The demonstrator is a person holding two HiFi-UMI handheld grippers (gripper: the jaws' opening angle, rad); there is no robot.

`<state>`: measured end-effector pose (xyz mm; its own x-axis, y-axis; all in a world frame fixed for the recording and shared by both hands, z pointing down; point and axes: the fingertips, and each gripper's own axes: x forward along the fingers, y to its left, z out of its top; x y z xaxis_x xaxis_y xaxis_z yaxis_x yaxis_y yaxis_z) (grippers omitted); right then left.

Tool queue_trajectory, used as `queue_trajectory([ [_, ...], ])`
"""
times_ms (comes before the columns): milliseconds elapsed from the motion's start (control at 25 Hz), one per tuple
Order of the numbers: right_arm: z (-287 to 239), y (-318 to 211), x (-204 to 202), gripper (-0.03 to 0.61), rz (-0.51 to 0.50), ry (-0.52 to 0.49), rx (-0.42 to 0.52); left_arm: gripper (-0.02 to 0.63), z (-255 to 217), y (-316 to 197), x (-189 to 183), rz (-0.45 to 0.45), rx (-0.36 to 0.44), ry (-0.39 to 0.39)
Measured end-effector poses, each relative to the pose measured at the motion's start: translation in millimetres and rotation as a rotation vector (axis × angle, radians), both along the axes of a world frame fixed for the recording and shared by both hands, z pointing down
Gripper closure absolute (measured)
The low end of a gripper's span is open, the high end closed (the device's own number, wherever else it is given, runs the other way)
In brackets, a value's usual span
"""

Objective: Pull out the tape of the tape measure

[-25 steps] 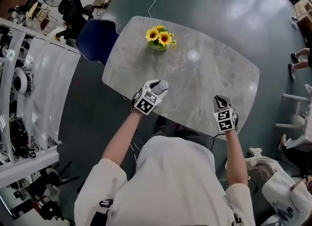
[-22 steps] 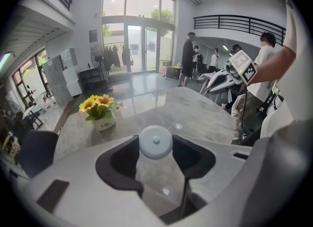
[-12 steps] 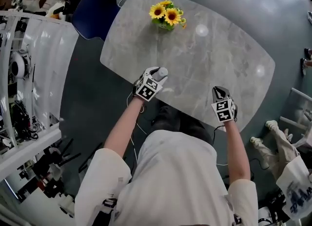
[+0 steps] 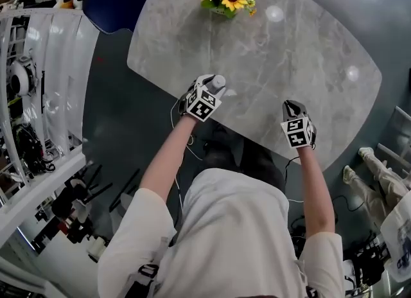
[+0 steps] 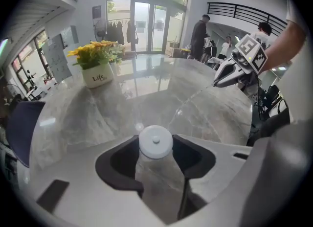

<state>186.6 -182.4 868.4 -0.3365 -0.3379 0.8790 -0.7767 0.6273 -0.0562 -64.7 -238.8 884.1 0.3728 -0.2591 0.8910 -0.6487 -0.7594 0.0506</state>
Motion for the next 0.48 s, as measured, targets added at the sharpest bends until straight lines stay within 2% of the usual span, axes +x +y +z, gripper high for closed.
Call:
queue_trajectory([
  [480, 41.5, 2.5, -0.9, 0.538, 0.031, 0.033, -0.08, 0.396, 49.5, 1.6, 1.5, 0.012, -0.026, -0.069],
])
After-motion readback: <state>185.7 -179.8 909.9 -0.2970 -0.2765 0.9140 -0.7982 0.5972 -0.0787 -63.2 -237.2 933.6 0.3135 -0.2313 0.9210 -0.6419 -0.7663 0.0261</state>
